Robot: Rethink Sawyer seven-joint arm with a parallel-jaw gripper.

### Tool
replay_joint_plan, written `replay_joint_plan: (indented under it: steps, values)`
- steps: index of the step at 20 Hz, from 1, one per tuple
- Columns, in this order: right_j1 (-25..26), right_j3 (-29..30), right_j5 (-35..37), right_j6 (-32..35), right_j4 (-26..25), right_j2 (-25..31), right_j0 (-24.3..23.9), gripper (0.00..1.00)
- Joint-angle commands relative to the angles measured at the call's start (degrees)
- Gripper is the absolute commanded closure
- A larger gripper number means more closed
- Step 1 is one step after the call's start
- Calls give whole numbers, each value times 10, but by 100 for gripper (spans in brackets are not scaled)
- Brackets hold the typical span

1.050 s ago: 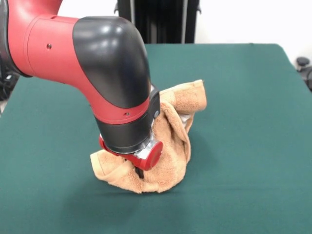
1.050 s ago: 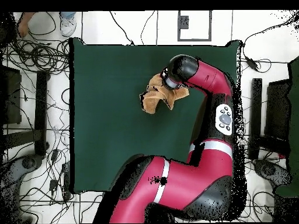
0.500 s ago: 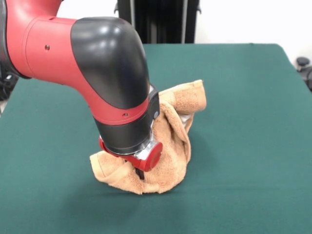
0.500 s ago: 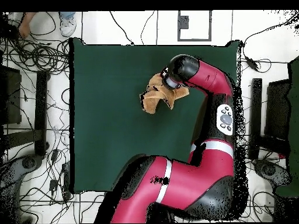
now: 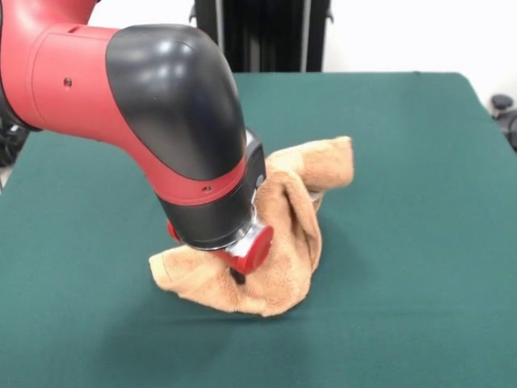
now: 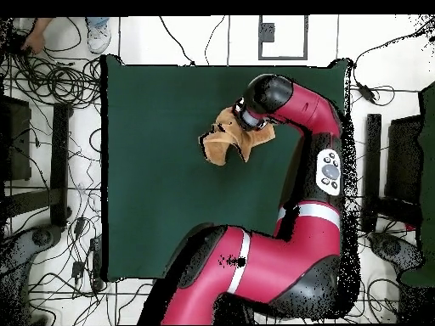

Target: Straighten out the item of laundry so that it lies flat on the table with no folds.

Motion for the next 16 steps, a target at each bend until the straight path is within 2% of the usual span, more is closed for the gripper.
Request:
replay_joint_plan:
  steps: [1, 5, 11, 16]
  values:
    - [9, -2, 79, 29, 2, 42, 11, 100]
    - [10, 0, 29, -2, -7, 50, 3, 100]
    - [-1, 24, 2, -15, -10, 54, -4, 100]
    - [-35, 92, -36, -14, -10, 56, 0, 100]
